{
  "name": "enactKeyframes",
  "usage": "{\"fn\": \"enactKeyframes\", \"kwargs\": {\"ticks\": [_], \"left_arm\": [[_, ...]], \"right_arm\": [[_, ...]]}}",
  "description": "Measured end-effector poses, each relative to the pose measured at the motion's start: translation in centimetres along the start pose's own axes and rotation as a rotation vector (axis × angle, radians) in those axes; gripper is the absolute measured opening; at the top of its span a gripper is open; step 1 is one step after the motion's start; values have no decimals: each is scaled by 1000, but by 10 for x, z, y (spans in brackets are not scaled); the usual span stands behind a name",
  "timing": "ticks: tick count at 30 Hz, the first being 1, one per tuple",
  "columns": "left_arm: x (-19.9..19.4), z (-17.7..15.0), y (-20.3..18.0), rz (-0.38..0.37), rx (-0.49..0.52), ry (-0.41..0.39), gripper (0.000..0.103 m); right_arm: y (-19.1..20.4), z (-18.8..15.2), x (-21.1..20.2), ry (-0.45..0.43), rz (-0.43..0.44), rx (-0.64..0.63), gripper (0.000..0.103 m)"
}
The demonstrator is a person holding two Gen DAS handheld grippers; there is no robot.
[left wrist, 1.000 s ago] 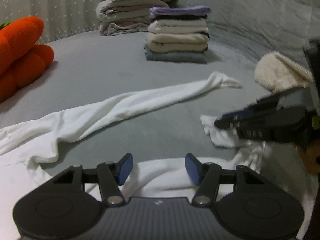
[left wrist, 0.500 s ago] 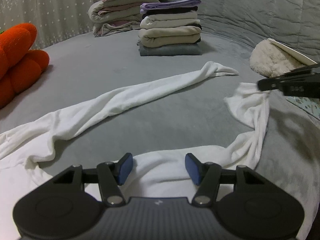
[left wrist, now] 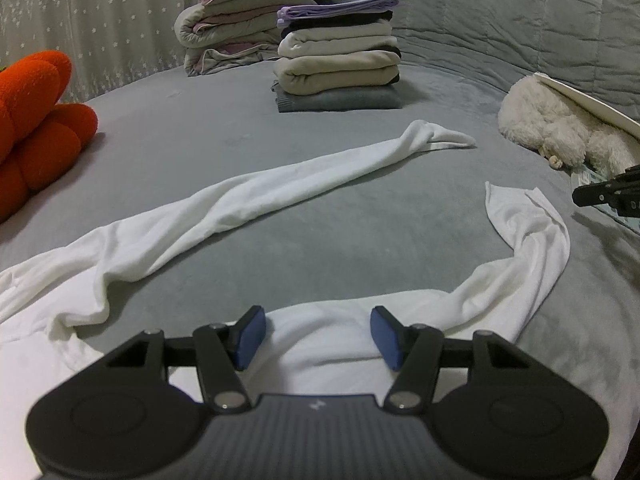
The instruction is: Fold clothes
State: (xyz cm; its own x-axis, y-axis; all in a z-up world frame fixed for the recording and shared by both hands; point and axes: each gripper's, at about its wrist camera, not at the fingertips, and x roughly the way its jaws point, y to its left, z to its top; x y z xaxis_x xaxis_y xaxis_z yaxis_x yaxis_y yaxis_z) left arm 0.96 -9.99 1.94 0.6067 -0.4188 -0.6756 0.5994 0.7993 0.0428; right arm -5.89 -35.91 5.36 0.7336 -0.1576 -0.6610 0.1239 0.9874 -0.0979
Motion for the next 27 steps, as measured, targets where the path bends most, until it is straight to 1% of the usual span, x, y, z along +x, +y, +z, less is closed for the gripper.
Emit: {"fn": "enactKeyframes", "kwargs": {"ticks": [3,4,5,7,9,10,11,13,18,21,23,27], "left_arm": [[-2,0,0,-3,-3,-6,60],[-3,0,-1,-6,-4,-9,60],[-4,0,-1,-9,-5,-12,60],[-8,1,-2,-19,-4,-21,60],[-13,0,-4,-31,1,-32,60],[-17,0,-5,-38,5,-39,60],[-20,0,-6,-45,8,-45,60],[-26,-1,-8,-59,15,-56,60],[-37,-7,-15,-120,32,-70,60],[-40,-11,-22,-197,65,-49,59],[-41,-14,-28,-227,94,-47,59],[-38,-17,-39,-229,150,-45,58]], "right_arm": [[3,1,-2,-6,22,-3,2],[4,1,-3,-7,27,-5,11],[5,2,-2,-6,30,-7,14],[6,3,-1,-2,40,-4,14],[4,3,-1,10,66,24,16],[3,3,-1,16,79,38,19],[1,3,-1,22,92,53,28],[-3,3,-2,28,121,94,41],[-18,4,-6,51,230,227,40],[-27,2,-6,78,297,313,40],[-28,2,-2,87,303,333,40],[-28,1,6,103,299,357,40]]}}
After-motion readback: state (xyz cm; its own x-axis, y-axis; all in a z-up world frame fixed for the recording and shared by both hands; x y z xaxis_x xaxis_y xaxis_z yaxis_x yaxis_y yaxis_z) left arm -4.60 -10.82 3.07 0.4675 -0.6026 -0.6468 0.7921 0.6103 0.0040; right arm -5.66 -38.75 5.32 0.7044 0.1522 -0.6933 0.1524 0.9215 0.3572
